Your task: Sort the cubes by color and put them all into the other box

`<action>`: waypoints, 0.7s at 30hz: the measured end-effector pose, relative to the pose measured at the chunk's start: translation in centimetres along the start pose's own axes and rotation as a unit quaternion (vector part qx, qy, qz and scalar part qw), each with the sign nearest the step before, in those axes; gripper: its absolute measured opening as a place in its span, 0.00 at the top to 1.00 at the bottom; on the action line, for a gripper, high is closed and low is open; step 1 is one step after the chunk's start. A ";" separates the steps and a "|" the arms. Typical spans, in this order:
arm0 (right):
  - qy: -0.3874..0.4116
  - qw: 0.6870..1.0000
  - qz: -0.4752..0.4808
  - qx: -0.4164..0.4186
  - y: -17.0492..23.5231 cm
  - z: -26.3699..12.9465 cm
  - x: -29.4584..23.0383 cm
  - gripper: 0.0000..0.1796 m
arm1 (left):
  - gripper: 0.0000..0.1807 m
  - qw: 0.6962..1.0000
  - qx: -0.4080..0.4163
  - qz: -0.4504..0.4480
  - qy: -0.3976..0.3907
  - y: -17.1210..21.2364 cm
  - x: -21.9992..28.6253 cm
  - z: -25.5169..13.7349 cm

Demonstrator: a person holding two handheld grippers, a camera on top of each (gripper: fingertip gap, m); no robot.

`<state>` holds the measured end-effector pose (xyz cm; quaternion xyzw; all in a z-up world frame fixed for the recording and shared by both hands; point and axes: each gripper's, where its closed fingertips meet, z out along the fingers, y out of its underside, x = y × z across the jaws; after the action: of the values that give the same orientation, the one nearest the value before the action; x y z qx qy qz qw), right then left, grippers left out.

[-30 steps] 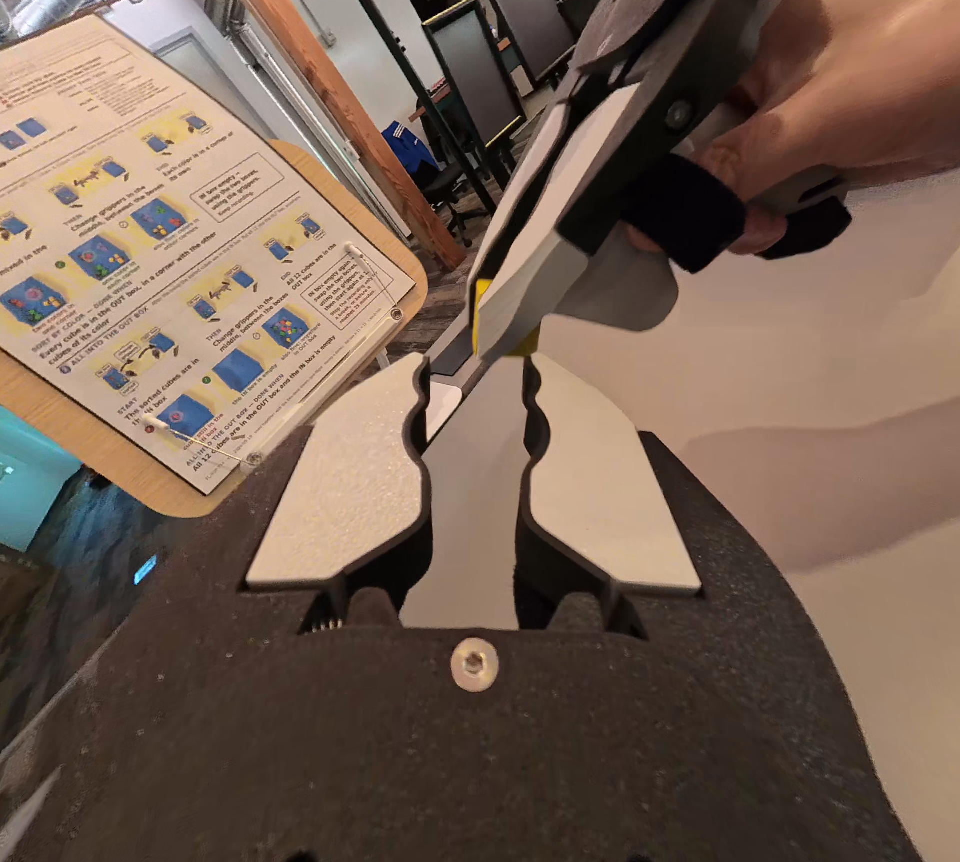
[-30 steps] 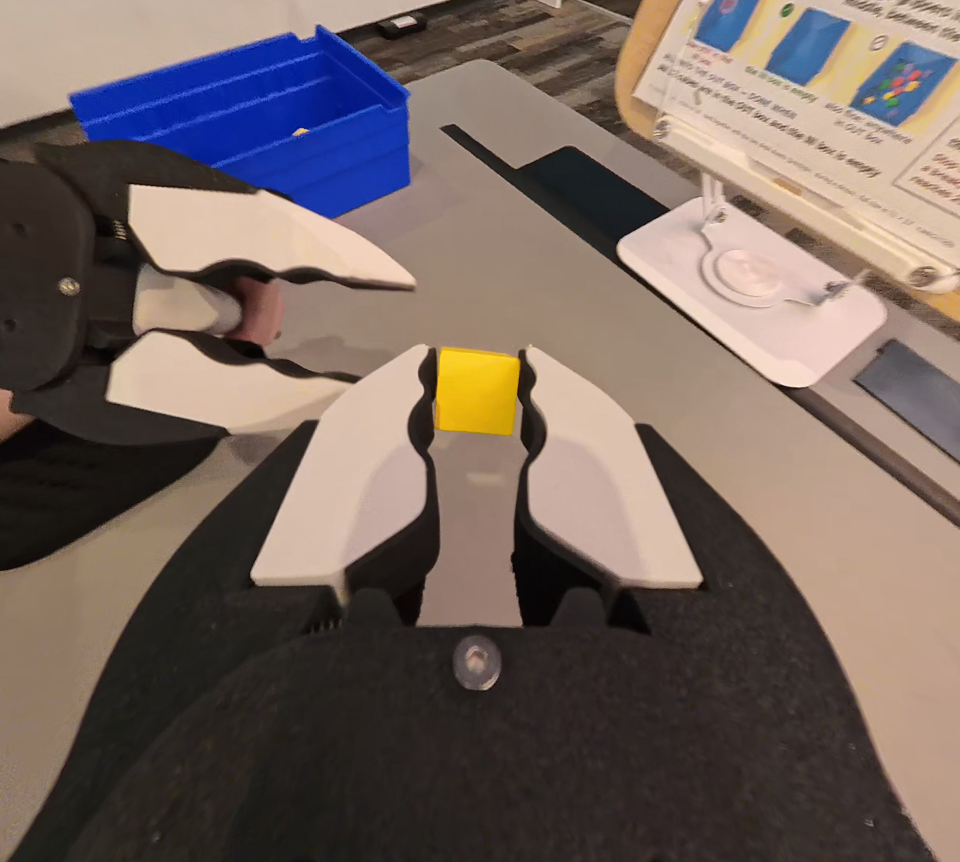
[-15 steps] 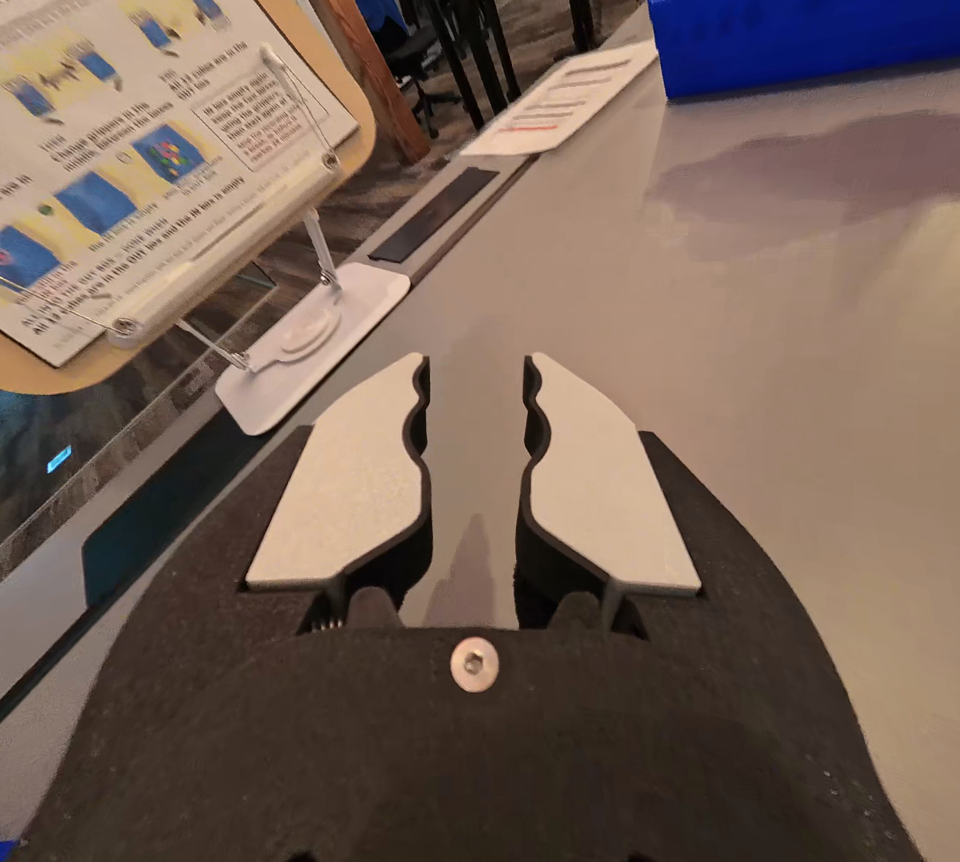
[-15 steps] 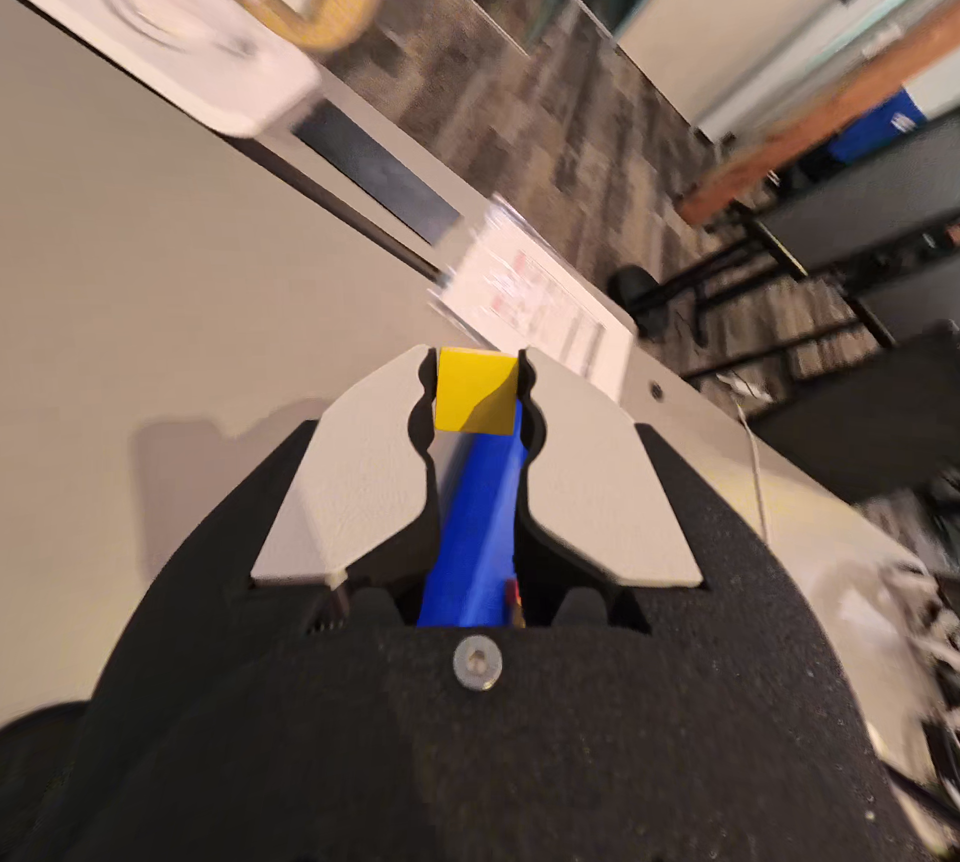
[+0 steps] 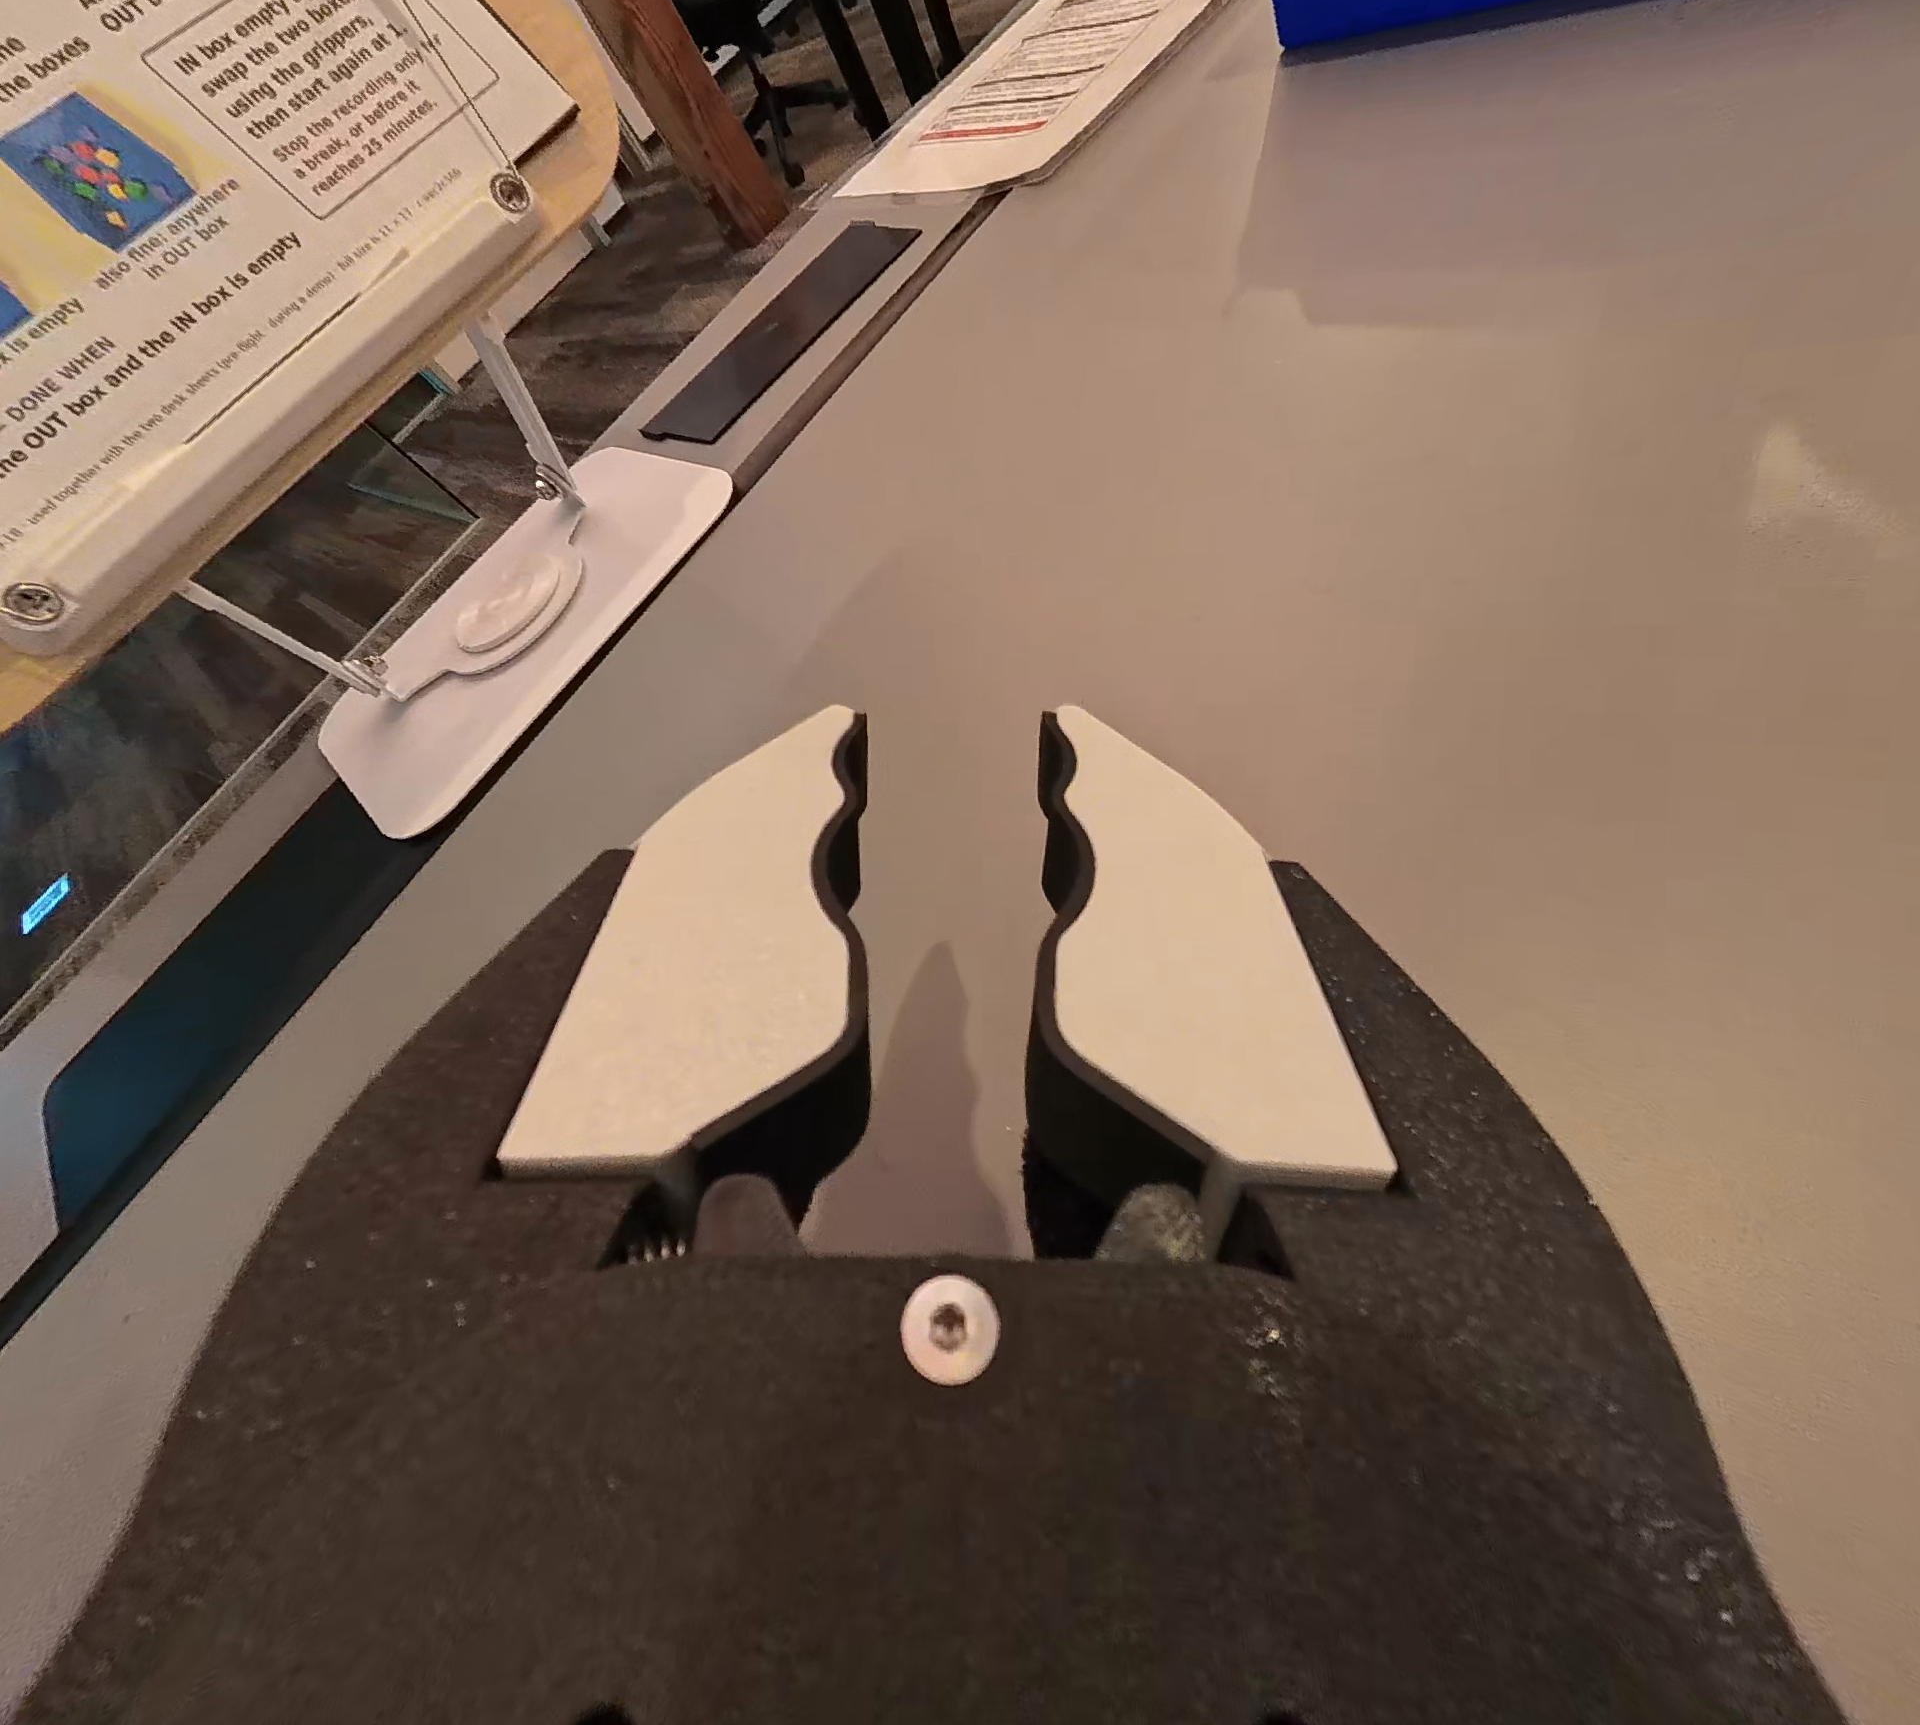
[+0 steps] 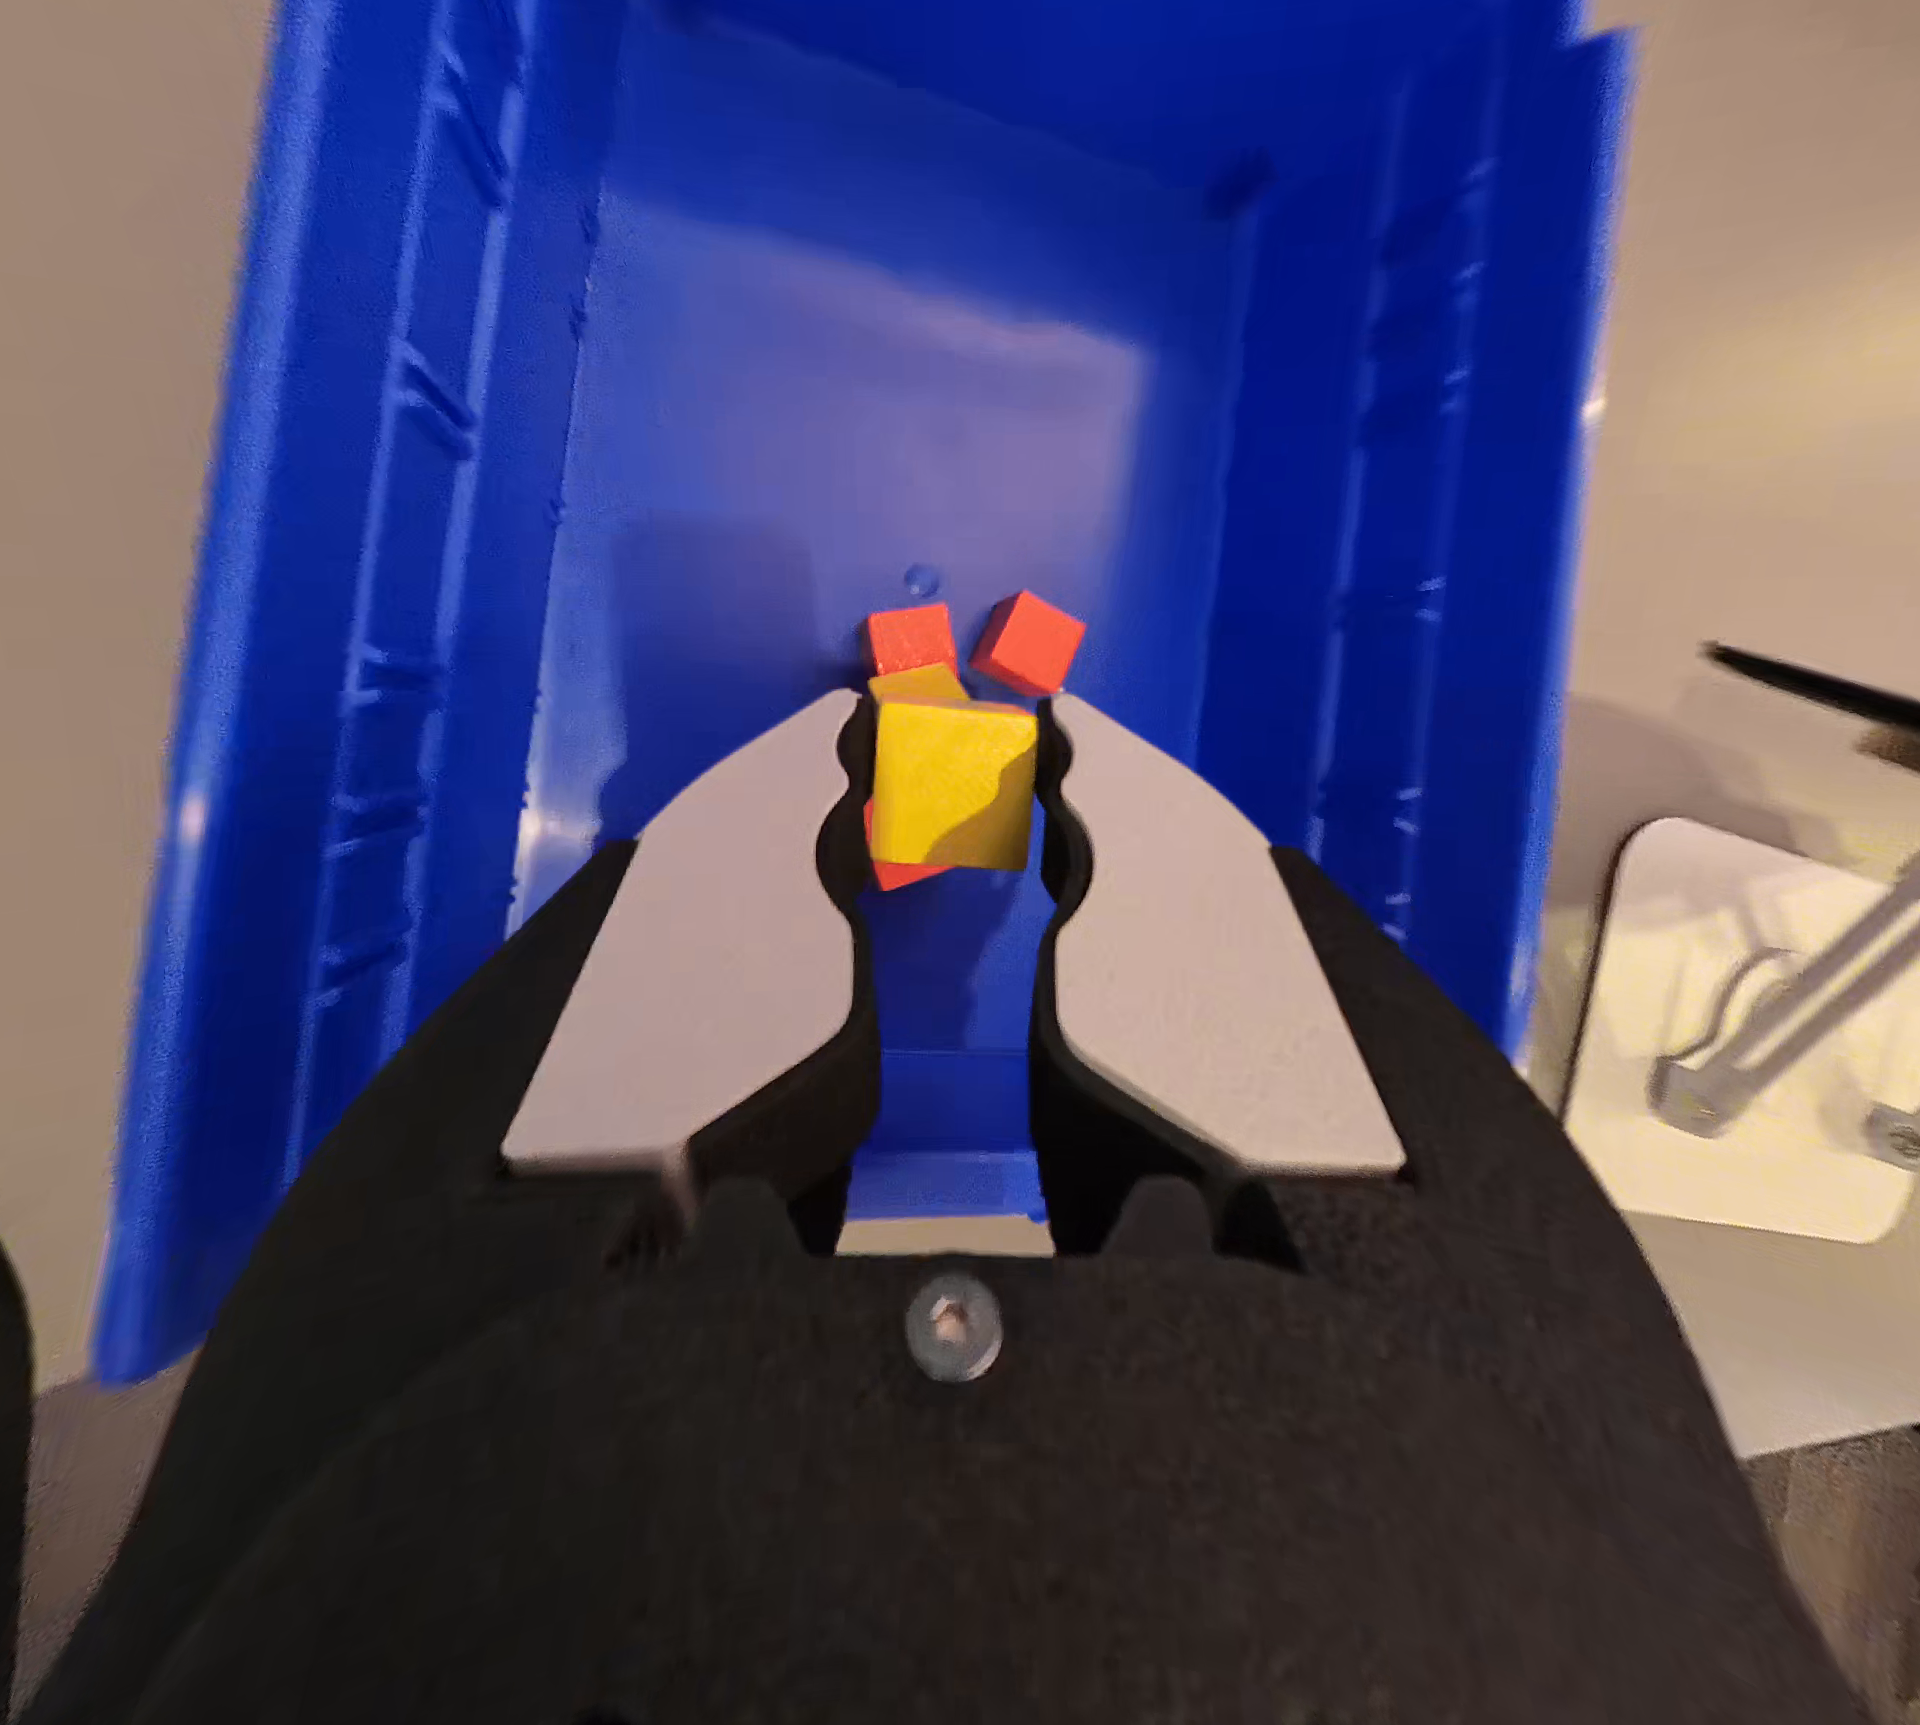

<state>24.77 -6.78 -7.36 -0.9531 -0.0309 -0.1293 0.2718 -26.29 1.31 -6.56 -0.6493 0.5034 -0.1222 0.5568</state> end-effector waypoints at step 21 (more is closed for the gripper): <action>-0.007 0.999 0.033 0.010 -0.9 0.6 0.0 0.80 | 0.84 1.000 0.004 0.000 -0.009 -0.1 -0.6 -0.4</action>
<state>24.75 -5.70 -7.41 -0.9518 -0.0029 -0.1139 0.2848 -26.81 1.57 -6.08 -0.6481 0.4979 -0.1183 0.5640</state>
